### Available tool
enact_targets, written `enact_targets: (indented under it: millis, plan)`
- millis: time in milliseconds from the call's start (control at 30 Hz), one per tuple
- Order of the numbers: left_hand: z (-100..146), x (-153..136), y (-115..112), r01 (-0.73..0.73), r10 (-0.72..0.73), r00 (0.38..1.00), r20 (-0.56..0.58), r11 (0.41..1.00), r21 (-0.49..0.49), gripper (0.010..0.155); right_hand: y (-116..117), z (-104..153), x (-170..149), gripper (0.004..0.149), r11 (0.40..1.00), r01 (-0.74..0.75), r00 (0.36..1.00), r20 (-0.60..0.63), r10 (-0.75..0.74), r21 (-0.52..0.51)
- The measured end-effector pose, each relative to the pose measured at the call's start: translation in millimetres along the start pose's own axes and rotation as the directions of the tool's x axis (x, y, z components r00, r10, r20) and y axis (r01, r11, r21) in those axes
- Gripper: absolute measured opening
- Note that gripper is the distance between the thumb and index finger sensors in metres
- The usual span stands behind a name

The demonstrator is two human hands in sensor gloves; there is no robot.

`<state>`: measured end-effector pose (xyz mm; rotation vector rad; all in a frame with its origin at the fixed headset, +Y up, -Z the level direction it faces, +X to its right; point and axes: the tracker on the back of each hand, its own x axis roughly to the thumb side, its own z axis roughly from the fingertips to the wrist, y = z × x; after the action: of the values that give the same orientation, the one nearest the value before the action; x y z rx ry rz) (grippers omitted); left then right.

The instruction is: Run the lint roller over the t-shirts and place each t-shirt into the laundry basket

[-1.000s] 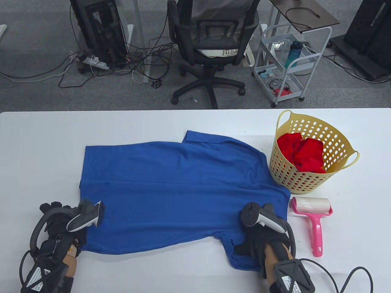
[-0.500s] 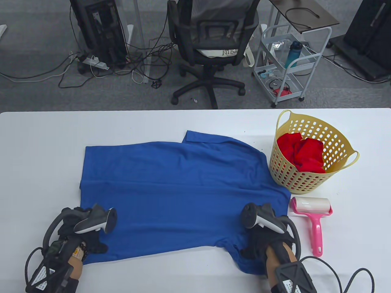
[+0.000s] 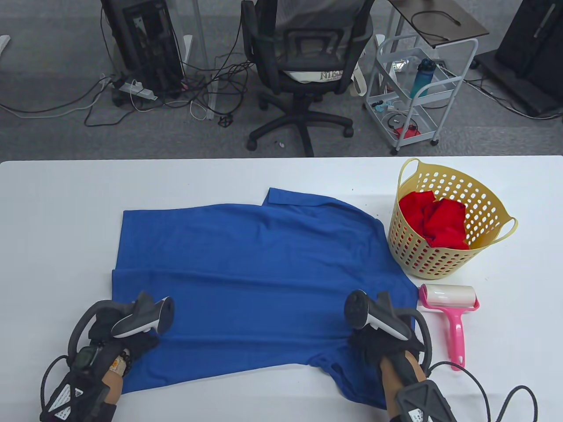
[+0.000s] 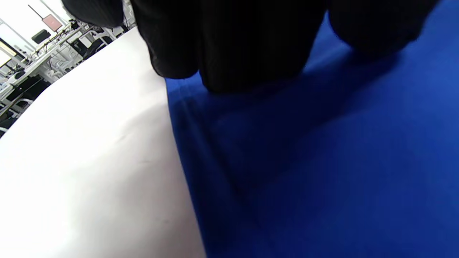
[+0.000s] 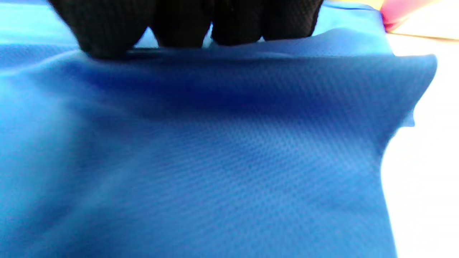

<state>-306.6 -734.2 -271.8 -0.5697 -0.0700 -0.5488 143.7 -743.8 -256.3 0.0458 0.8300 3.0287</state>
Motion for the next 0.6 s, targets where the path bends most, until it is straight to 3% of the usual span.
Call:
enact_targets:
  millis: [67, 200, 267, 333, 433, 500, 600]
  plan:
    - [2, -3, 0, 0.004, -0.004, 1.0, -0.027, 1.0, 0.004, 0.051, -1, 6, 4, 0.051, 0.999, -0.029, 1.0, 0.01, 0.029, -0.031]
    - [2, 1, 3, 0.0, 0.008, 0.997, -0.073, 0.994, 0.111, 0.058, -5, 14, 10, 0.053, 0.995, -0.037, 0.999, 0.013, 0.038, -0.093]
    - [3, 9, 6, -0.017, 0.022, 0.999, -0.025, 0.985, 0.174, 0.066, -5, 14, 12, 0.061, 0.987, -0.044, 0.999, 0.02, 0.048, -0.155]
    - [2, 24, 6, -0.038, 0.028, 0.997, 0.07, 0.989, 0.146, 0.088, 0, 6, 14, 0.075, 0.98, -0.042, 0.998, 0.041, 0.051, -0.197]
    - [-3, 45, -4, 0.031, -0.028, 0.985, 0.171, 0.999, -0.014, 0.108, 13, -10, 11, 0.096, 0.997, -0.053, 0.998, 0.02, 0.054, -0.051]
    - [-5, 47, -7, 0.027, -0.011, 0.975, 0.224, 0.997, -0.068, 0.114, 23, -20, 3, 0.105, 0.99, -0.036, 0.999, 0.001, 0.036, 0.137]
    - [-2, 41, -9, 0.012, 0.007, 0.981, 0.196, 0.996, -0.092, 0.115, 29, -20, -8, 0.111, 0.968, 0.143, 0.988, -0.08, -0.129, 0.208]
